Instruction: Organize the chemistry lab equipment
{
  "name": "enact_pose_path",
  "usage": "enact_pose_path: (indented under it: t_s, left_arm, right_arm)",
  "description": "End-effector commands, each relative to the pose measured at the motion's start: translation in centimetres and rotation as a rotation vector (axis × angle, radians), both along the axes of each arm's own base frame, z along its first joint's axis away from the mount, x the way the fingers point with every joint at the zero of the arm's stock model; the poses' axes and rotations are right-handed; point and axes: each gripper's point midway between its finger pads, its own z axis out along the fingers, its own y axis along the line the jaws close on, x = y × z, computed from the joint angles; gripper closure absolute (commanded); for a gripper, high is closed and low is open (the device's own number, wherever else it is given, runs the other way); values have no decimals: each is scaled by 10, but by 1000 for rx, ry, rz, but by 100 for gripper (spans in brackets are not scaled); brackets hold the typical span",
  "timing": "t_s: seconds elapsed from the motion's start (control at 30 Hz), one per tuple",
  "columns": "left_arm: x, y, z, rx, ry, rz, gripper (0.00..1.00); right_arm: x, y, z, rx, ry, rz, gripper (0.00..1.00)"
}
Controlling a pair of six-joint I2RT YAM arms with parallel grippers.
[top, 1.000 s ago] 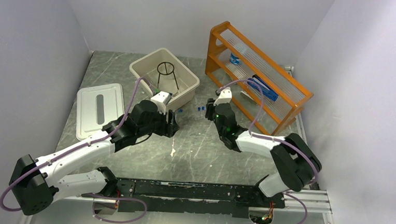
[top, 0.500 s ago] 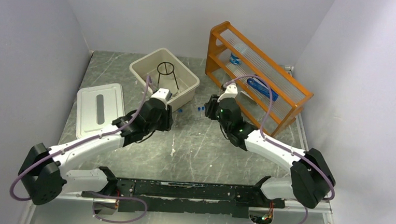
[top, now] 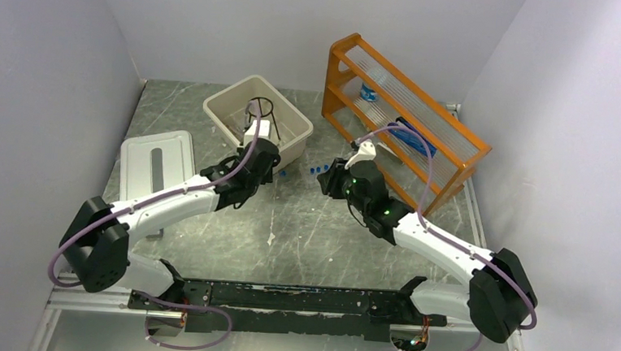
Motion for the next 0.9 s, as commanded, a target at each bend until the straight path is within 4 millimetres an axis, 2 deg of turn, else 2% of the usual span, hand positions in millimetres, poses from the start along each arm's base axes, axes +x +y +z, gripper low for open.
enact_pose_path:
  t_s: [0.0, 0.23, 0.37, 0.57, 0.7, 0.8, 0.87]
  left_arm:
    - [26, -1, 11, 4, -52, 33, 62]
    - [48, -1, 3, 22, -42, 29, 62]
    - [53, -5, -2, 42, -22, -4, 58]
    - [24, -25, -16, 30, -8, -231, 38]
    - [0, -36, -30, 115, -15, -367, 31]
    - [-6, -42, -38, 187, -8, -418, 25]
    - [-3, -40, -43, 248, 0, -416, 22]
  right_arm:
    - [-8, 0, -1, 28, 23, 13, 61]
    - [-10, 0, -5, 23, 36, 15, 61]
    - [-9, 1, -3, 24, 36, 15, 61]
    - [-12, 0, -3, 36, 38, 16, 61]
    - [-12, -1, -6, 37, 45, 12, 60]
    - [-12, -1, -7, 37, 46, 10, 60]
    - [-12, -2, -7, 38, 45, 6, 60]
